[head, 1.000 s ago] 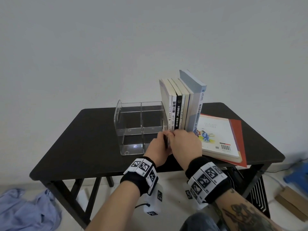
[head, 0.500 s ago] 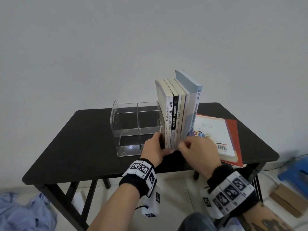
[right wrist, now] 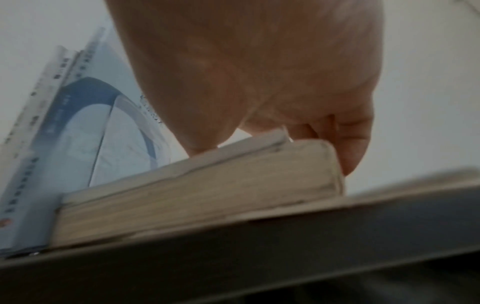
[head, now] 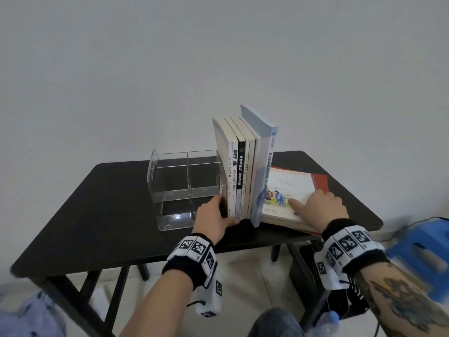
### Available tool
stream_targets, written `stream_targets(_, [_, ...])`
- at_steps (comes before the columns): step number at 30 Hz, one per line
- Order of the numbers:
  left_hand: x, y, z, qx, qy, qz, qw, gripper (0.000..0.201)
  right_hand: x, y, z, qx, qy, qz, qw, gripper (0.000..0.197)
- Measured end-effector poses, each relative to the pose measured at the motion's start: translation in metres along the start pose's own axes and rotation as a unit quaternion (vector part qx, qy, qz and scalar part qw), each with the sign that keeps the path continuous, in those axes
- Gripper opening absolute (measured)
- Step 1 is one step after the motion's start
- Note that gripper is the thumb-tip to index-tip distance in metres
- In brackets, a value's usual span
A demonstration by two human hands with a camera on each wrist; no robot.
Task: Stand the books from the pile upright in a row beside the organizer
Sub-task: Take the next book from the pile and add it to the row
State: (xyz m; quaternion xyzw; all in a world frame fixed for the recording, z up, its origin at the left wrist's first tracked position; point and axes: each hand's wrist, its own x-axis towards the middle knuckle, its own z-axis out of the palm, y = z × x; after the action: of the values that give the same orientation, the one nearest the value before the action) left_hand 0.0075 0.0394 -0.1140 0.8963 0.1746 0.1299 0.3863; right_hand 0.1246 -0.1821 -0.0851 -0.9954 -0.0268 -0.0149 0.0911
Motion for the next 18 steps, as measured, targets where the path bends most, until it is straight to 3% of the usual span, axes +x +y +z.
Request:
stream_targets(6, [-0.002,-0.006,0.007,0.016,0.023,0.024,0.999,0.056,0.007,0.009,-0.017,0.055,-0.021,0.012,0.998,0.044])
stream_targets(12, [-0.007,-0.006,0.009,0.003,0.051,0.033,0.998,0.066,0.004,0.009,-0.043,0.198,0.047,-0.002,0.979,0.022])
stream_targets(15, [-0.007,-0.006,0.01,-0.005,0.043,0.031,0.999,0.065,-0.007,0.0,-0.058,0.305,0.146,-0.044,0.94,0.018])
stream_targets(18, [-0.008,-0.006,0.01,-0.007,0.037,0.037,0.999,0.06,-0.032,-0.018,-0.076,0.417,0.272,-0.09,0.862,0.029])
